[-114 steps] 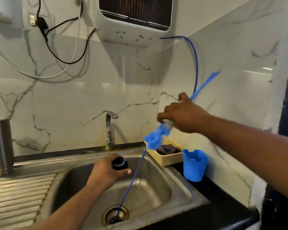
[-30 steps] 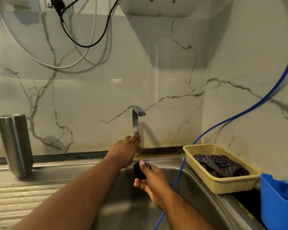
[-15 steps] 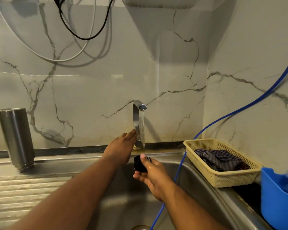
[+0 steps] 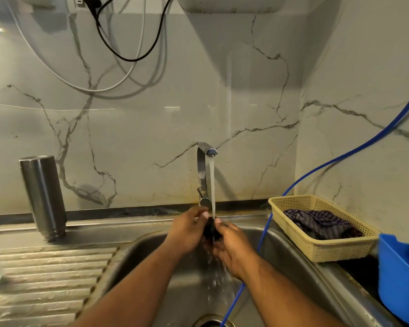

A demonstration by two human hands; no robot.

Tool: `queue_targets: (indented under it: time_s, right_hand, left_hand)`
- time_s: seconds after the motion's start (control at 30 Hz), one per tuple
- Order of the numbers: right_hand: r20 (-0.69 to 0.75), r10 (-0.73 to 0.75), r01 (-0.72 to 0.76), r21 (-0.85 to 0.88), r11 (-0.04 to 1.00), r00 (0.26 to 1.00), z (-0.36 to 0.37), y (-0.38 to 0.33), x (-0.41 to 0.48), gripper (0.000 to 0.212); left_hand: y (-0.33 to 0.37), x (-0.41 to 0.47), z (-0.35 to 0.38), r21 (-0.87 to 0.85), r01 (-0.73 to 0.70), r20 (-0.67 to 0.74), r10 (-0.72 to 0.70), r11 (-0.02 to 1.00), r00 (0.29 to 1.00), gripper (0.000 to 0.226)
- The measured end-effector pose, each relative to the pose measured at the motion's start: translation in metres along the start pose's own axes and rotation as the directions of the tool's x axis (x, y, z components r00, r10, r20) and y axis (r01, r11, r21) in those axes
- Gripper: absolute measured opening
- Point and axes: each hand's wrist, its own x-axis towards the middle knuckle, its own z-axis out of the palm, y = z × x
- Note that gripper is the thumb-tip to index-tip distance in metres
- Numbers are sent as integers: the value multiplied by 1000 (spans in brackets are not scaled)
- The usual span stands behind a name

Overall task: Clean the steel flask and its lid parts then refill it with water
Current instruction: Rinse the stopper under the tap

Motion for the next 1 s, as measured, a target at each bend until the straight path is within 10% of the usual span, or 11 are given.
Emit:
queue_targets:
  time_s: [0.3, 0.63, 1.0]
  right_hand:
    - [-38, 141, -146, -229, 962, 989, 1, -4, -14, 61]
    - [-54, -53, 37, -261, 965, 997, -3, -1, -12, 29]
    - [2, -310, 264, -528, 807, 951, -11, -1, -10, 34]
  left_hand:
    - [-17, -22, 9, -211, -19, 90, 39, 977, 995, 54]
    - [-10, -18, 17, -215, 86, -87, -107, 973, 990, 15]
    - [-17, -17, 24, -328, 411, 171, -375, 850, 911, 52]
